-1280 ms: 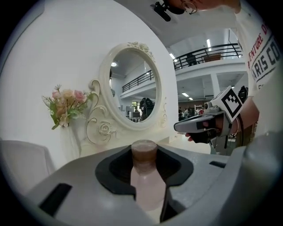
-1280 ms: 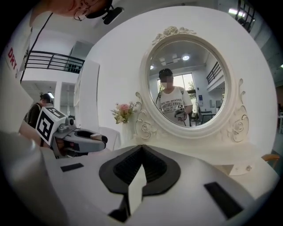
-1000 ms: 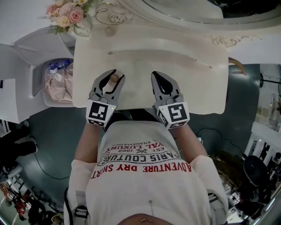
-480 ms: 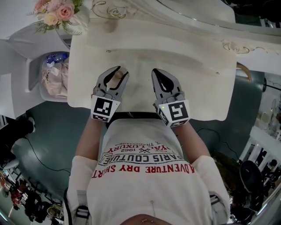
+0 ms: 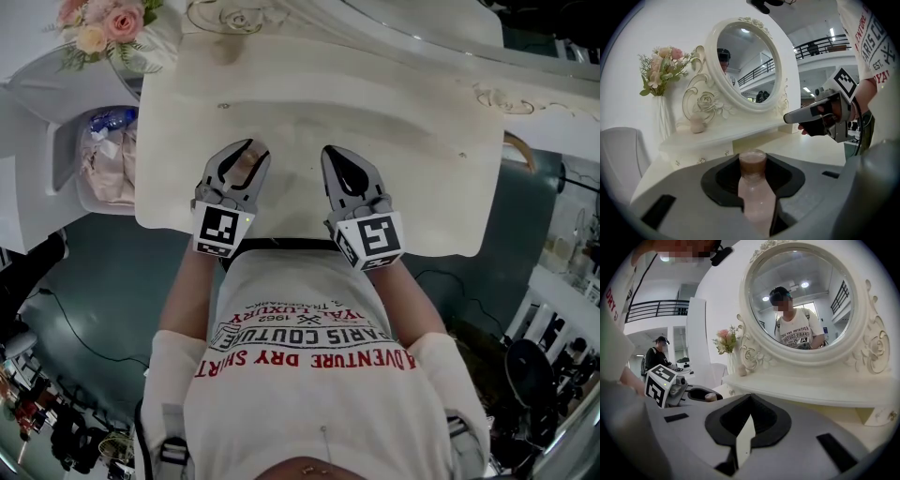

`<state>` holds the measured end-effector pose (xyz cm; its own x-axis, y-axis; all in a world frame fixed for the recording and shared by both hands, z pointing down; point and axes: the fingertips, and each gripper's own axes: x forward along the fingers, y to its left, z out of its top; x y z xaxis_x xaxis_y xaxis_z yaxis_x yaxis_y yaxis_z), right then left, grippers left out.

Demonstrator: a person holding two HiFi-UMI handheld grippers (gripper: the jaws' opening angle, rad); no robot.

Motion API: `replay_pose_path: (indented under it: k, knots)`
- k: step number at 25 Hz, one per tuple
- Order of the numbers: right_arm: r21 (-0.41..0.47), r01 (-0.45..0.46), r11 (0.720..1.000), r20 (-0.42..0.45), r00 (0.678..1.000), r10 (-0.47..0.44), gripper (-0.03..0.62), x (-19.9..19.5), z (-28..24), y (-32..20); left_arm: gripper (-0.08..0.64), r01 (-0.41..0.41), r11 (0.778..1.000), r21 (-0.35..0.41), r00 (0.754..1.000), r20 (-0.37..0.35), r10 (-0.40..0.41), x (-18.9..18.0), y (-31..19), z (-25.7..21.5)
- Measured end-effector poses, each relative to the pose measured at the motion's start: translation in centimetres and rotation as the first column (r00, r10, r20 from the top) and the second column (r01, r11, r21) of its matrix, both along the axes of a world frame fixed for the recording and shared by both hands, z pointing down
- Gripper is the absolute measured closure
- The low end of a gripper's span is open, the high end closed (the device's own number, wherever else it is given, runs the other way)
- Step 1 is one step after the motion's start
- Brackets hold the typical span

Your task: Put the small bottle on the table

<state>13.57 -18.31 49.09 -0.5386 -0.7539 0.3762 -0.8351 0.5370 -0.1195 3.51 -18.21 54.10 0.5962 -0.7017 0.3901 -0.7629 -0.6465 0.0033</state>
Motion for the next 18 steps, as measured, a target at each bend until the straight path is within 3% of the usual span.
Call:
replay_pose_path:
  k: [8, 14, 18]
  knots:
    - [-0.023, -0.014, 1.0, 0.001, 1.0, 0.014, 0.594, 0.5, 0.3, 0.4, 0.423, 0.001, 1.0, 0.008, 1.0, -0.004, -0.001, -0.1, 0.5, 0.2]
    - [-0.023, -0.023, 0.999, 0.002, 1.0, 0.023, 0.593, 0.2, -0.4, 0.8, 0.422, -0.024, 0.999, -0.027, 0.999, -0.035, 0.023, -0.1, 0.5, 0.4]
    - [-0.012, -0.037, 0.999, 0.01, 0.999, 0.037, 0.592, -0.1, -1.3, 1.3, 0.321, 0.02, 0.998, -0.056, 0.996, -0.09, -0.025, -0.8, 0.3, -0.4]
